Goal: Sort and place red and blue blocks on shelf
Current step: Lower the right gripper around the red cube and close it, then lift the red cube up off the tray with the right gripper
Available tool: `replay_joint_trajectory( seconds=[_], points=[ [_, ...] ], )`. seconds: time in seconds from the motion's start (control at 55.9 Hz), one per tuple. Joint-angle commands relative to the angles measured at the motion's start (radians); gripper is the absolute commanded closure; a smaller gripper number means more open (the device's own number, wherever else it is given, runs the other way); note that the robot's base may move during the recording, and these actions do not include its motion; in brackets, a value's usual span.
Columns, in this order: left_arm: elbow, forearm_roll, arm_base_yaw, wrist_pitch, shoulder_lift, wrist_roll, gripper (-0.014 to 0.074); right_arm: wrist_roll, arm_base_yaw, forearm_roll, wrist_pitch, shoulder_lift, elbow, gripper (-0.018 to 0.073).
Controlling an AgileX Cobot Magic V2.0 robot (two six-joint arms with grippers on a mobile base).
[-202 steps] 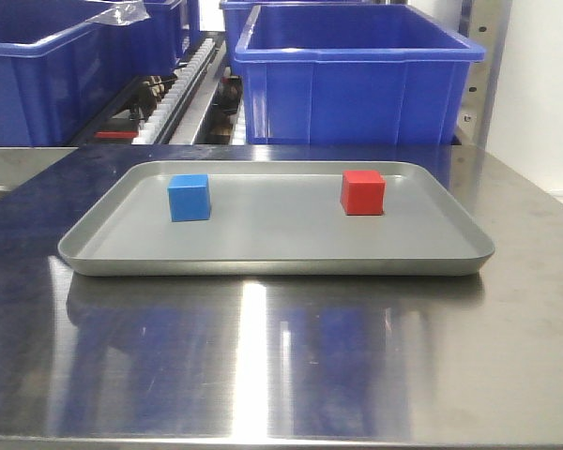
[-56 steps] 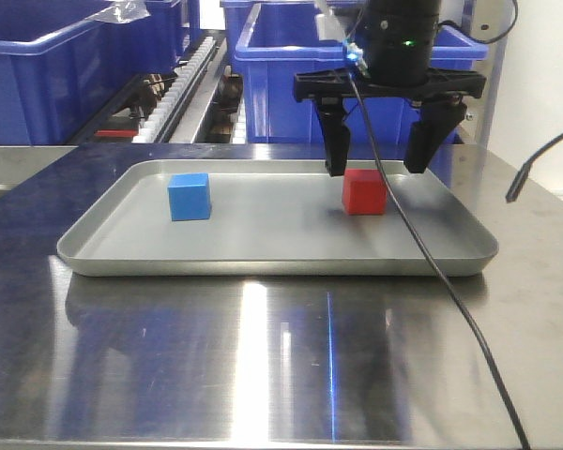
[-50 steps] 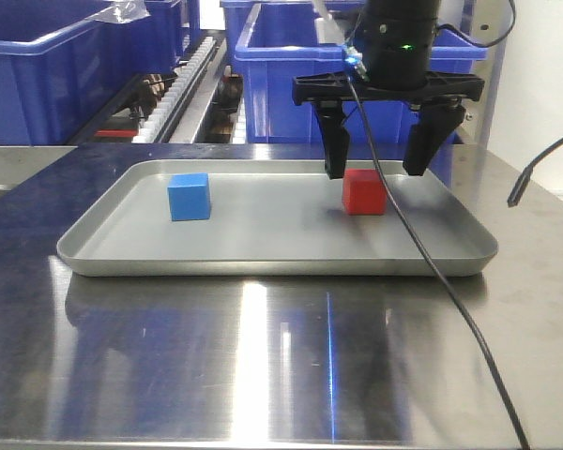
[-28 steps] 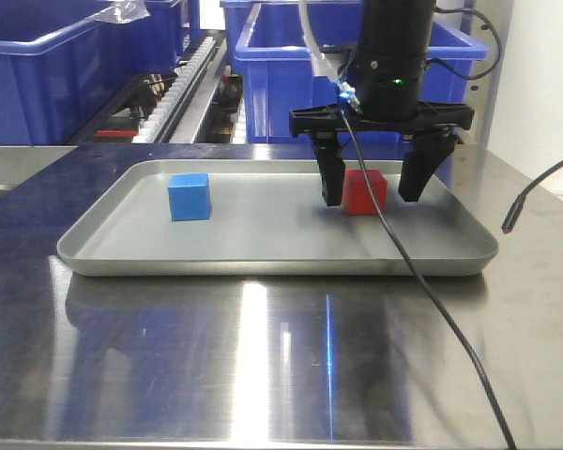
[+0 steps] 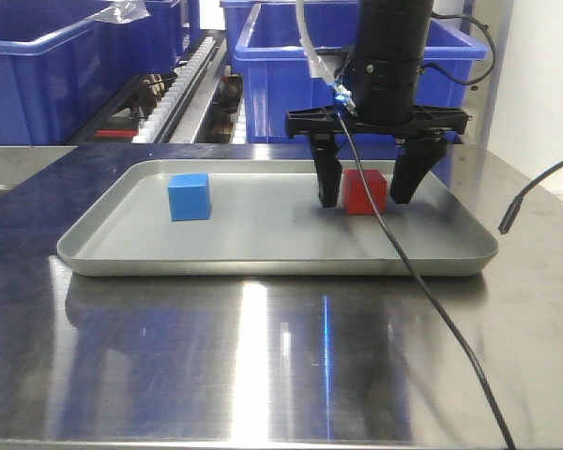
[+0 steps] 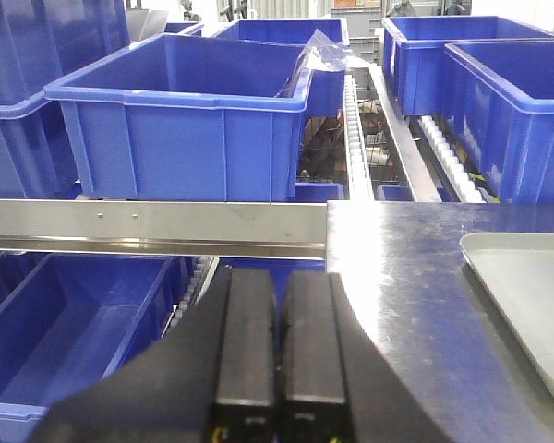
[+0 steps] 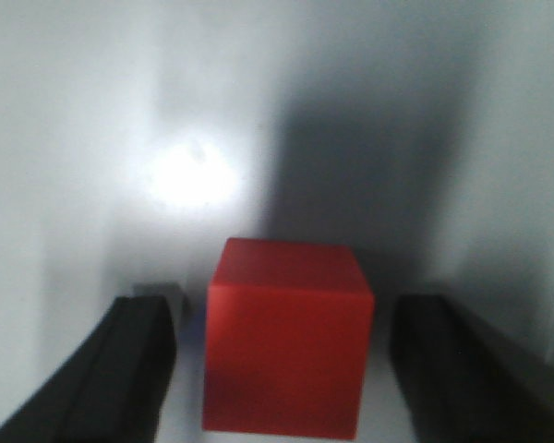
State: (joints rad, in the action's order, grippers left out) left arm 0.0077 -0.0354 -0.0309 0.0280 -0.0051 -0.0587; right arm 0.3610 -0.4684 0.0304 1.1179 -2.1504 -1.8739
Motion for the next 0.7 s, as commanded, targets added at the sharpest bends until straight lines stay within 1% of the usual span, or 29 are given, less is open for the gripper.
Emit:
replay_joint_trajectory(
  seconds=[0.0,0.072,0.125,0.483,0.573,0.68],
  points=[
    [0.028,-0.005,-0.002,-0.087,-0.023,0.009,0.0517,-0.011,0.003,0.000,-0.022,0.060,-0.033,0.0107],
    [0.028,-0.005,-0.002,-0.087,-0.023,0.009,0.0517,-0.011,0.003,0.000,-0.021,0.060,-0.033,0.0157],
    [0.028,-0.005,-0.002,-0.087,-0.023,0.009,0.0517,-0.011,0.003,0.000,-0.018,0.060,-0.033,0.0176],
    [0.028,-0.005,-0.002,-0.087,-0.023,0.009,0.0517,-0.013,0.003,0.001,-0.006,0.086,-0.033,0.0176],
    [0.028,-0.005,-0.002,-0.087,-0.023,0.009,0.0517,-0.054,0.003,0.002,-0.007,0.112,-0.033,0.0176],
    [0.028,-0.005,-0.002,-0.087,-0.023,0.009,0.0517,-0.166,0.008,0.002,-0.023,0.158,-0.027,0.0176]
  ],
)
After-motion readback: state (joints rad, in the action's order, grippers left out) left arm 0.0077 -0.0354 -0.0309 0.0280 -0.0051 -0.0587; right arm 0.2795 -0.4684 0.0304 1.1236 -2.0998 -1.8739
